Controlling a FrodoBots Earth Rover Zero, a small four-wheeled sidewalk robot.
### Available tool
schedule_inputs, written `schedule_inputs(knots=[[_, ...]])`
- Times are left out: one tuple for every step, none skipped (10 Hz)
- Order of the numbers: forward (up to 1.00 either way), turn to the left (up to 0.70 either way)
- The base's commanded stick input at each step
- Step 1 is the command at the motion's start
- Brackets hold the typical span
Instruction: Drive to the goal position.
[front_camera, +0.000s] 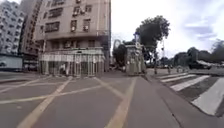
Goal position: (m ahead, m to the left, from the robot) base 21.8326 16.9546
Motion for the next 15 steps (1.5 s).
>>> schedule_inputs(knots=[[0.7, 0.0], [0.7, 0.0], [0.7, 0.0], [0.7, 0.0], [0.7, 0.0], [0.7, 0.0], [0.7, 0.0], [0.7, 0.0], [0.7, 0.0], [0.7, 0.0], [0.7, 0.07], [0.7, 0.14], [0.7, 0.14], [0.7, 0.09], [0.7, 0.03]])
